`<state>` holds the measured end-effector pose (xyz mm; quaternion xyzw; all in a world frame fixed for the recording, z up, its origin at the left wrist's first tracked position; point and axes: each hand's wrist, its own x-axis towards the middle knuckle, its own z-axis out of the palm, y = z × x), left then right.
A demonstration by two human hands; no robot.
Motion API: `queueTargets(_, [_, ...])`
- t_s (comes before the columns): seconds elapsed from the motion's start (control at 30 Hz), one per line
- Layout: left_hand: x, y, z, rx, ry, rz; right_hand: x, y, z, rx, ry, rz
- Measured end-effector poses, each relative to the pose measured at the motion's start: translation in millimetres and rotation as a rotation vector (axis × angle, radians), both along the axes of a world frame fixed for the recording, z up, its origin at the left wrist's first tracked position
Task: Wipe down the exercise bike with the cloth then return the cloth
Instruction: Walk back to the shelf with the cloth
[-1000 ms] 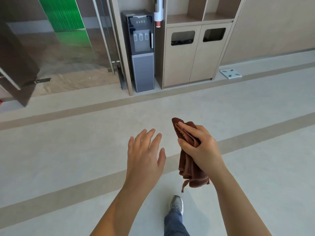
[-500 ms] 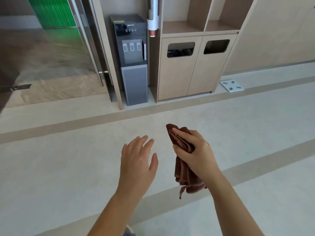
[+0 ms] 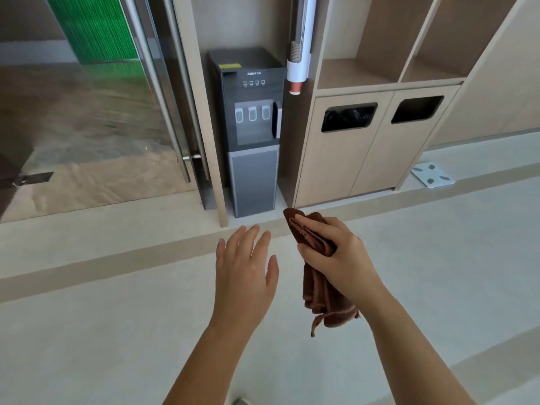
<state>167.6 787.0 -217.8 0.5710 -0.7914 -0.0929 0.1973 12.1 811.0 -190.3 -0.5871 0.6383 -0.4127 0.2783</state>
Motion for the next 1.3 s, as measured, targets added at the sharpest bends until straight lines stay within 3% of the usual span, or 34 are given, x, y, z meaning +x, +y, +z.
queueTargets(0.27, [-4,-130,14,0.03,0.006,-0.016,-10,-131,2,-0.022,-0.023,-0.02])
queueTargets(0.57, [-68,-291,22,-0.035,0.03,0.004,-82,-299,1,-0.031,0.007,0.015])
queueTargets(0.83, [-152,-429,55,-0.236,0.097,0.01,-163,-435,30,-0.107,0.008,0.081])
queueTargets(0.97, [-160,-475,64,-0.252,0.079,0.042,-179,-487,44,-0.112,0.005,0.086])
queueTargets(1.3, [-163,-599,127,-0.536,0.151,0.007,-177,-598,98,-0.268,0.009,0.127])
